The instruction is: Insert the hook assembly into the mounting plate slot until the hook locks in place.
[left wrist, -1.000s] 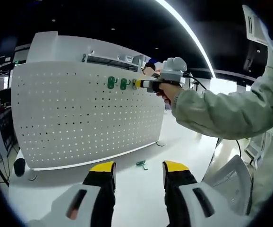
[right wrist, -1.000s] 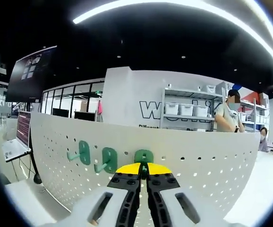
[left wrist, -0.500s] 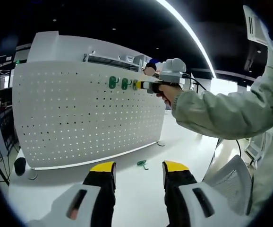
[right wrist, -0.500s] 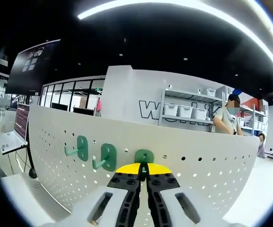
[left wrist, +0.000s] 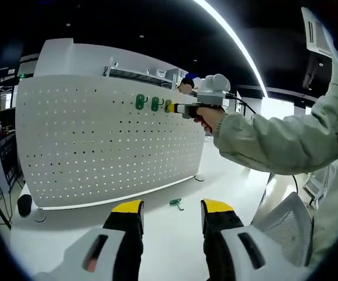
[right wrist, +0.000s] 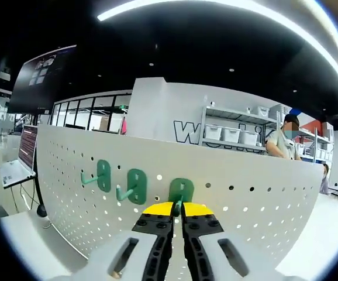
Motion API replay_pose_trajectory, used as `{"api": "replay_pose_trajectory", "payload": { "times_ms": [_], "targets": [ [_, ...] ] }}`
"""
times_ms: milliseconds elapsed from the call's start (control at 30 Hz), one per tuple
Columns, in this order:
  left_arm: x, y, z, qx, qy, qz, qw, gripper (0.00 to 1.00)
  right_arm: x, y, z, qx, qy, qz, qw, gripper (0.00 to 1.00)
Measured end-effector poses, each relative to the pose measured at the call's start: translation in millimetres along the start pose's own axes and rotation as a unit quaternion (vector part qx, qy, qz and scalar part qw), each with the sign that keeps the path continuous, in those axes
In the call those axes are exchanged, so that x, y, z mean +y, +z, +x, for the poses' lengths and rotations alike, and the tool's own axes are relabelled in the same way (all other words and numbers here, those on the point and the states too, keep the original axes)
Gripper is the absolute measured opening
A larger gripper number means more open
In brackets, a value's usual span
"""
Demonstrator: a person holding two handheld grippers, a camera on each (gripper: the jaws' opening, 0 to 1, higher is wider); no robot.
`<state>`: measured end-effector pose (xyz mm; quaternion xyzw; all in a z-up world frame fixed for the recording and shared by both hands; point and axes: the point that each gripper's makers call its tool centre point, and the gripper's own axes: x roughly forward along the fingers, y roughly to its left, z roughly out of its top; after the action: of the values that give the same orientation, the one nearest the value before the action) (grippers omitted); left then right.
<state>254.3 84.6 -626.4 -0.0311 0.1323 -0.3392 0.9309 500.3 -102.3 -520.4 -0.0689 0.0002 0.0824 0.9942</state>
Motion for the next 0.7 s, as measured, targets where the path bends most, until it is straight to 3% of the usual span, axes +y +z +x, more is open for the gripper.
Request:
{"api": "replay_pose_trajectory", "payload": {
  "times_ms": [333, 700],
  "targets": [
    [0.3, 0.1, -2.3, 0.000, 0.003, 0.000, 1.0000, 0.41, 3.1, -3.6, -3.5, 0.003, 0.004, 0.006, 1.0000, 0.02],
    [-3.9, 1.5, -1.9, -0.001, 0.001, 0.002, 1.0000, 0.41, 4.3, -25.2, -18.4, 0.020, 0.009, 0.021, 0.9995, 0.10]
  ]
}}
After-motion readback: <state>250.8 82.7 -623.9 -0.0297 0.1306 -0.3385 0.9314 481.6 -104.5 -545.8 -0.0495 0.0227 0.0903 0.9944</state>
